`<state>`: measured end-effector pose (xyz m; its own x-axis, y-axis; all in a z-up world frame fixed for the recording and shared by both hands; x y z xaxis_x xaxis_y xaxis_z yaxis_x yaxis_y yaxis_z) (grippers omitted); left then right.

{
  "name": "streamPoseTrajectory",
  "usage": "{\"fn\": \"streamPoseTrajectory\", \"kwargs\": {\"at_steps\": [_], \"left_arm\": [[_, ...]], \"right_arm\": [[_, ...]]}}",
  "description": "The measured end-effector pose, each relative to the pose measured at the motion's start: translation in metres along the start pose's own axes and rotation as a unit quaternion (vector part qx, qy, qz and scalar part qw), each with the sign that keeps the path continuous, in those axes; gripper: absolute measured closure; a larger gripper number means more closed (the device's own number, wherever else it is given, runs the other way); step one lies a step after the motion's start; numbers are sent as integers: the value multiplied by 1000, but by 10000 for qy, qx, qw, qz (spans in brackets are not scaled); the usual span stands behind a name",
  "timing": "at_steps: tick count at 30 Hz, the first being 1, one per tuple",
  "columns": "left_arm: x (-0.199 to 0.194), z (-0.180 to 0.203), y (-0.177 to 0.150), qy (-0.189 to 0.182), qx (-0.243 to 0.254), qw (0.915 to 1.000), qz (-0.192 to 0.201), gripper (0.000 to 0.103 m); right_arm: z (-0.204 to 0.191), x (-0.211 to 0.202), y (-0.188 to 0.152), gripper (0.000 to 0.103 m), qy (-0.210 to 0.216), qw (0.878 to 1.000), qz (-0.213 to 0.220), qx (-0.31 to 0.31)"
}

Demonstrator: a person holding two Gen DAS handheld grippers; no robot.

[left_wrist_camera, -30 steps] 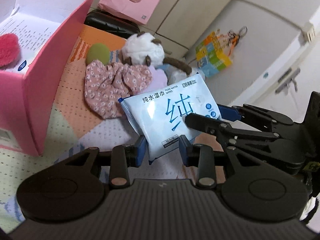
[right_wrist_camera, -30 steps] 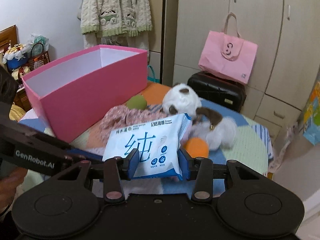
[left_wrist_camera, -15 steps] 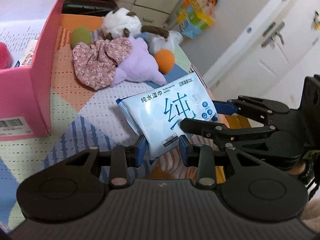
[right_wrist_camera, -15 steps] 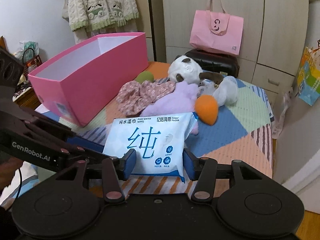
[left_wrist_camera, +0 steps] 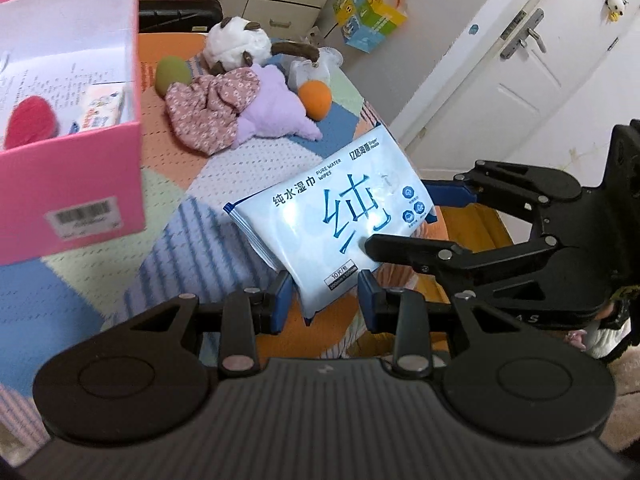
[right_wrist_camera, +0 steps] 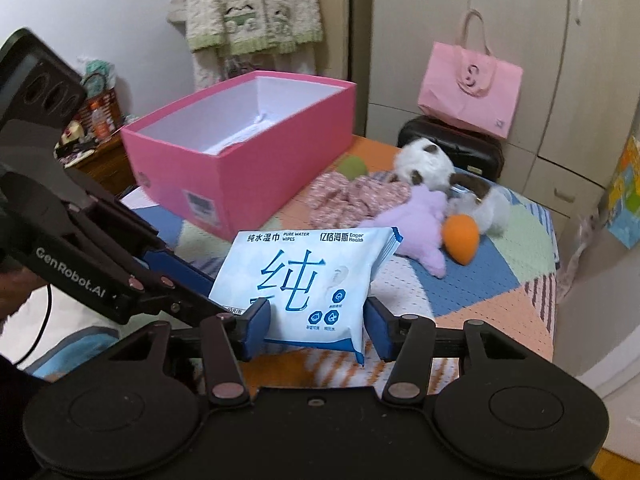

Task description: Organize soft objects

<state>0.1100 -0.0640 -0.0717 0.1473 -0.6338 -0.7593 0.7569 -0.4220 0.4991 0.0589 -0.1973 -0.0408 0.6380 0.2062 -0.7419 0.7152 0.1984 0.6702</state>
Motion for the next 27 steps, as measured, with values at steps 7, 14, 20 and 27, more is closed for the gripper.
{"fn": "streamPoseTrajectory", "kwargs": {"at_steps": [7, 14, 20, 27], "left_arm": [[-37, -9, -19, 106, 114, 9998, -136, 70], [-74, -27, -19, 298, 123, 9993, 178, 70], [-101, -42, -7, 537, 175, 9976, 394, 70], [-121, -61, 11, 762, 249, 9935, 806, 70]], "right_arm": [[-37, -11, 14, 47, 271, 9987, -11, -422], [-67, -13, 43, 47, 329, 9952, 242, -890], [-80, -7, 71, 47, 442, 9931, 413, -1005], [-80, 2, 102, 47, 601, 9893, 723, -1118]]}}
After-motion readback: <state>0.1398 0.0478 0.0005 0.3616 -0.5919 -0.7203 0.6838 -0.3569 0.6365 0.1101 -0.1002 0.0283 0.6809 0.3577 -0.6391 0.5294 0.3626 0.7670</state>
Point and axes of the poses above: each gripper's, at about its wrist camera, not at the fingertips, and x roughly the way its jaws point, z to its right, y to its top, the point moved 3 cm from there along x, roughly the way its jaws point, and after that the axes turned 3 degrees about -z, right-handed, at the moved point
